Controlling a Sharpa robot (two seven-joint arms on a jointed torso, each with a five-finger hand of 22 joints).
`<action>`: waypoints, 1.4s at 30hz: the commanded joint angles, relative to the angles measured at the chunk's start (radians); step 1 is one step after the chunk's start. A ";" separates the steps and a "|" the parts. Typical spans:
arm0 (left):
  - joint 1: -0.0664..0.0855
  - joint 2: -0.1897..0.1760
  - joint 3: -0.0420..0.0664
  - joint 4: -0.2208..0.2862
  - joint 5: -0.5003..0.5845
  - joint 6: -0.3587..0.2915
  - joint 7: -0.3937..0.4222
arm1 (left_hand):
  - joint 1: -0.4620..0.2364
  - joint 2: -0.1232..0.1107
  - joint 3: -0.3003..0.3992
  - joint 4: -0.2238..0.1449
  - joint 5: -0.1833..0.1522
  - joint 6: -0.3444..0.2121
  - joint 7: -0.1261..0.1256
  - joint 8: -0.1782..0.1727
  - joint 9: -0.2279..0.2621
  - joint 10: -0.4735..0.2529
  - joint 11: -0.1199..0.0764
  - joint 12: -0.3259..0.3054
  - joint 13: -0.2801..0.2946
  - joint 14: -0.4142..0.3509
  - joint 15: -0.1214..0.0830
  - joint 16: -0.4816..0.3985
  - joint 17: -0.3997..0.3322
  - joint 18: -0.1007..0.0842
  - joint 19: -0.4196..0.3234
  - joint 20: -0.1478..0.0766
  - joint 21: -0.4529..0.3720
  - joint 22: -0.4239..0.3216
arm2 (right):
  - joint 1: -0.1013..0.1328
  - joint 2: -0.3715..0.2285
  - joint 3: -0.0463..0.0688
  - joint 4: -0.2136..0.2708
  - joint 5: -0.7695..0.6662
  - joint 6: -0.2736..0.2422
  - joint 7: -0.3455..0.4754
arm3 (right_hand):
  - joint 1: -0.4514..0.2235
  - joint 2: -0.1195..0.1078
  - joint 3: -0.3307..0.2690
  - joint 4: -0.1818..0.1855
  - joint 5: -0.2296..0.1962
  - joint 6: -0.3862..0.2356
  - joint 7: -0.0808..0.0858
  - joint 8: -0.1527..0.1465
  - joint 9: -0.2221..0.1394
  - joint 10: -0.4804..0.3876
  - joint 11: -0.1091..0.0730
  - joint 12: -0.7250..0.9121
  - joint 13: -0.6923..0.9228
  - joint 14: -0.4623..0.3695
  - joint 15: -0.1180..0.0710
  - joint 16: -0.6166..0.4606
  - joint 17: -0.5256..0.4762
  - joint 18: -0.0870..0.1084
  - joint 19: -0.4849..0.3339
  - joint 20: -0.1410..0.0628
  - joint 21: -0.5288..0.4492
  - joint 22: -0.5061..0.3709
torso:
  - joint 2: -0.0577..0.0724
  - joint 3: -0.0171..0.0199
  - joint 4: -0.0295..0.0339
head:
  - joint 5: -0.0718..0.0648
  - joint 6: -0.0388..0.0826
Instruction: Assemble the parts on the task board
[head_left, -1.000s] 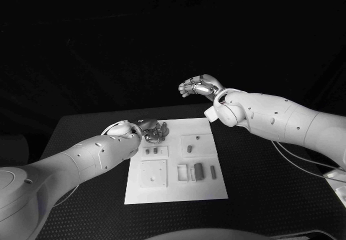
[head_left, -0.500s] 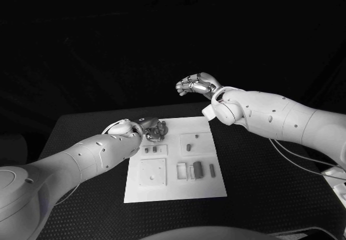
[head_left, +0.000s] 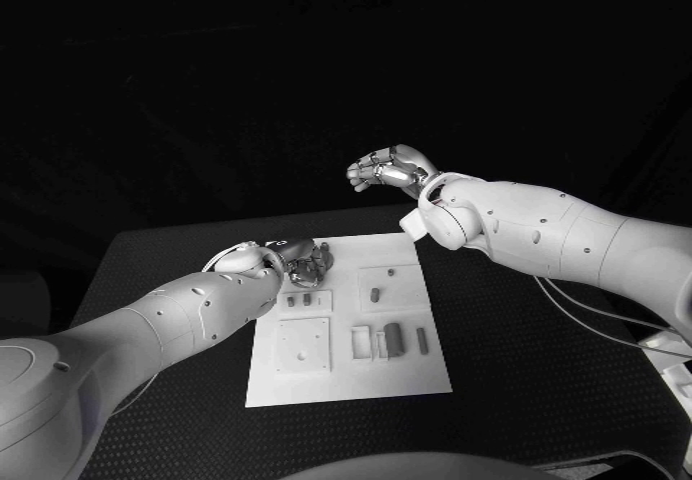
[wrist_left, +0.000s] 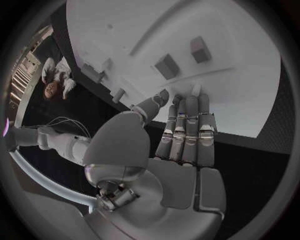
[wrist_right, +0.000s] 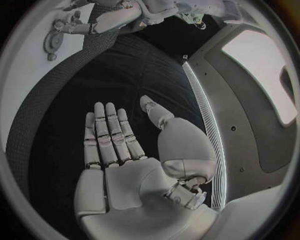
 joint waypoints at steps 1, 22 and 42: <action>0.000 -0.001 0.001 -0.006 -0.006 0.046 0.007 | 0.006 0.009 -0.003 0.001 -0.001 0.003 0.007 0.002 -0.002 -0.005 0.001 -0.006 -0.002 -0.004 -0.002 -0.003 0.002 0.000 -0.001 0.001 -0.005 0.002 | 0.001 0.000 0.000 0.003 -0.005 0.005 0.006 | -0.007 -0.001 0.000 0.001 -0.001 -0.005 0.020 0.001 -0.001 0.001 0.002 -0.006 -0.001 -0.007 0.001 -0.001 -0.001 -0.003 -0.005 -0.001 -0.002 0.001 | 0.000 0.0000 0.0006 | -0.003 -0.002; -0.003 -0.004 0.000 -0.010 -0.006 0.056 0.028 | 0.004 0.030 0.016 0.000 0.013 0.039 0.011 0.015 -0.013 0.031 -0.011 -0.002 -0.002 -0.003 -0.005 -0.007 0.026 -0.001 0.000 -0.001 -0.005 0.010 | 0.002 0.002 0.000 0.007 -0.005 0.008 0.007 | -0.007 0.000 0.000 0.002 -0.001 -0.005 0.019 0.002 -0.001 0.001 0.002 -0.007 -0.001 -0.007 0.001 0.000 -0.001 -0.003 -0.005 -0.001 -0.002 0.002 | -0.001 -0.0004 0.0013 | -0.005 -0.007; -0.014 0.016 0.000 -0.048 -0.006 0.024 -0.021 | 0.029 0.026 0.032 -0.001 0.014 0.040 0.035 0.013 -0.022 0.048 -0.007 -0.001 0.002 0.013 -0.011 -0.013 0.038 0.000 0.014 -0.007 -0.008 0.006 | 0.003 0.005 0.000 0.009 -0.003 0.021 0.008 | -0.007 0.001 0.001 0.002 -0.001 -0.005 0.019 0.002 -0.002 0.002 0.002 -0.007 0.000 -0.009 0.001 0.000 -0.002 -0.004 -0.006 -0.001 -0.002 0.002 | 0.000 0.0002 0.0006 | -0.004 -0.009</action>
